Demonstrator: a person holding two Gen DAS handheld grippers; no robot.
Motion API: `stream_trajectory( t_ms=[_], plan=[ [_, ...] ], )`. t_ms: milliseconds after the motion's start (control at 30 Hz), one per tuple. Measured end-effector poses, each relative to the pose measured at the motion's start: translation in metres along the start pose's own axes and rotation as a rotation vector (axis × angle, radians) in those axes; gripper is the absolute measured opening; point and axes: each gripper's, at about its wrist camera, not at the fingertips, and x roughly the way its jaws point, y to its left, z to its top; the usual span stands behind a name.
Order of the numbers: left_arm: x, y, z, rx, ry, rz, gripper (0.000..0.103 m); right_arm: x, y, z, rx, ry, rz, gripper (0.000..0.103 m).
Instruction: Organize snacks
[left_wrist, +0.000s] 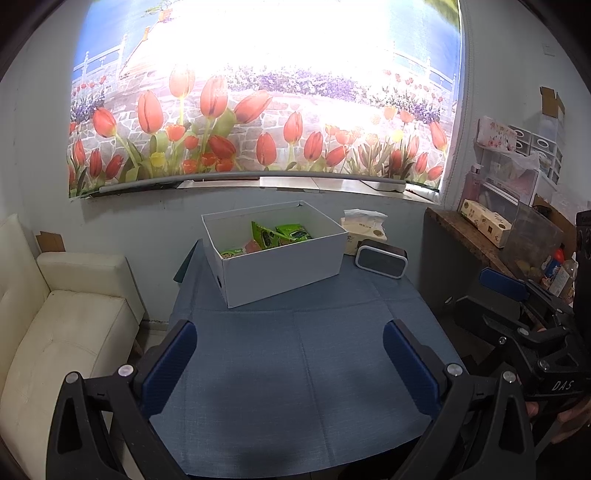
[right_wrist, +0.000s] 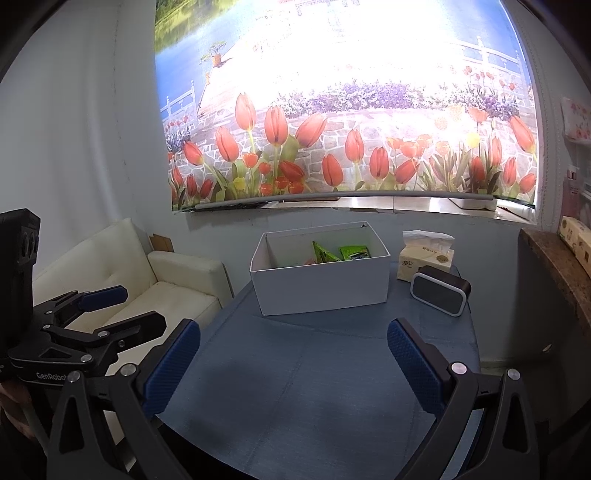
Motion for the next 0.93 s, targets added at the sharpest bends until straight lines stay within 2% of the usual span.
stream_trajectory(
  t_ms=[933],
  plan=[
    [-0.0034, -0.0049, 0.0008, 0.015, 0.001, -0.001, 0.103, -0.0027, -0.002, 0.0, -0.001, -0.005, 0.015, 0.103]
  ],
)
